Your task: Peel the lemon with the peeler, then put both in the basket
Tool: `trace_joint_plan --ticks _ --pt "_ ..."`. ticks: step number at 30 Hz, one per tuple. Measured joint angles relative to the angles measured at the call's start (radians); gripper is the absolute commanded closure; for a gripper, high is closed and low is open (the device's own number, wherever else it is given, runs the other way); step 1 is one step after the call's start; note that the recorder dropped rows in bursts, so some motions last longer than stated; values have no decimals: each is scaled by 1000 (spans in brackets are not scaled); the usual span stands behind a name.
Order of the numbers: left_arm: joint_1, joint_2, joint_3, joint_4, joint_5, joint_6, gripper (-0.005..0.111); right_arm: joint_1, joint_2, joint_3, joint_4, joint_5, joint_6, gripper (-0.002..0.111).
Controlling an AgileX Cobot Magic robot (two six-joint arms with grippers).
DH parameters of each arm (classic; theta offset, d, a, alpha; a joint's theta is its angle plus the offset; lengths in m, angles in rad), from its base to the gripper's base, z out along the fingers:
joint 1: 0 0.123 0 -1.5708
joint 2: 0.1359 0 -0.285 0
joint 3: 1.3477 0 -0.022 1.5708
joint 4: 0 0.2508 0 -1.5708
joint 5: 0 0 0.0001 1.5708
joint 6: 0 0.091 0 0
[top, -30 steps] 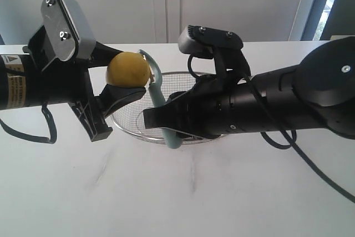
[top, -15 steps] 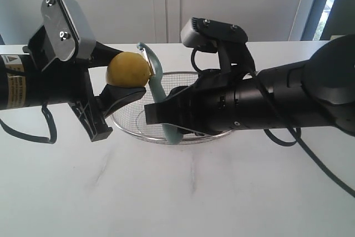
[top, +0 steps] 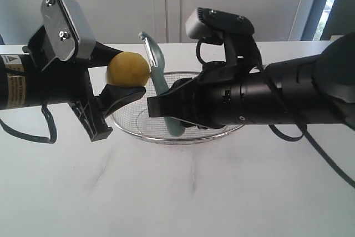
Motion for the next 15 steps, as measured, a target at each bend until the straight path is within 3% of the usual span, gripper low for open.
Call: trace_joint_plan --ticks 15 --pt "0 0 0 0 -2 0 107 0 -287 0 -46 116 2 108"
